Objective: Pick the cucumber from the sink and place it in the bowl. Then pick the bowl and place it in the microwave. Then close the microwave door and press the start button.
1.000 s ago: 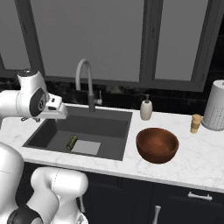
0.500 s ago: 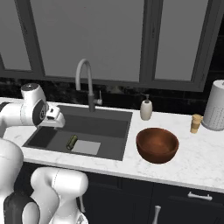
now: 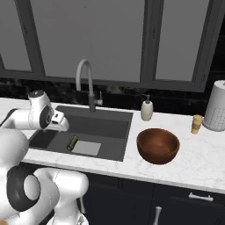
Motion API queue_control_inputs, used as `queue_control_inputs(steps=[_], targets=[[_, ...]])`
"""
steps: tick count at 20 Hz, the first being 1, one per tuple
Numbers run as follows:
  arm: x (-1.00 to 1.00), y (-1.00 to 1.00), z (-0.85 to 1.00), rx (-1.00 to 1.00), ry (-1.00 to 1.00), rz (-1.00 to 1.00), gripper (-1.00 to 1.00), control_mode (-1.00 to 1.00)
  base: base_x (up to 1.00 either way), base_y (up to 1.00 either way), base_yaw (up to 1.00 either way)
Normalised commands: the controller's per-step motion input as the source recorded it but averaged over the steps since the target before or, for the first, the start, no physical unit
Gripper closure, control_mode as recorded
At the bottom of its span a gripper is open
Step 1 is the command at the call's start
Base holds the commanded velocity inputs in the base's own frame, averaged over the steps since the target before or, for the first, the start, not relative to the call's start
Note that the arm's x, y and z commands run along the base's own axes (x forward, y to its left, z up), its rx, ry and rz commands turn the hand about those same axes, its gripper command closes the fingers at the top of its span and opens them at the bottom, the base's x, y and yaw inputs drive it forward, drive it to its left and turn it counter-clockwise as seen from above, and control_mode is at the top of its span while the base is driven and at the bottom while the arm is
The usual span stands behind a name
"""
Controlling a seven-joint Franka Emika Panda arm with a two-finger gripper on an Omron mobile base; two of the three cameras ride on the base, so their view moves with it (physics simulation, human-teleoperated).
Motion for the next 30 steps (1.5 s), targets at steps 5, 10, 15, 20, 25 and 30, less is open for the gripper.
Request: queue_control_inputs(steps=[5, 10, 15, 20, 25, 30], targets=[[0.68, 0.0, -0.46, 0.01, 0.0, -0.03, -1.0, -1.0, 0.0, 0.0, 0.0], [0.78, 0.08, -0.45, 0.01, 0.01, -0.01, -1.0, -1.0, 0.0, 0.0, 0.0], [0.67, 0.12, -0.36, 0.01, 0.06, 0.0, -1.0, -1.0, 0.0, 0.0, 0.0], [0.56, 0.17, -0.25, 0.0, 0.07, 0.0, -1.0, -1.0, 0.0, 0.0, 0.0], [0.71, 0.16, -0.2, 0.0, 0.07, -0.02, -1.0, -1.0, 0.0, 0.0, 0.0], [0.17, 0.02, -0.5, 0.0, 0.01, -0.03, -1.0, -1.0, 0.0, 0.0, 0.0]])
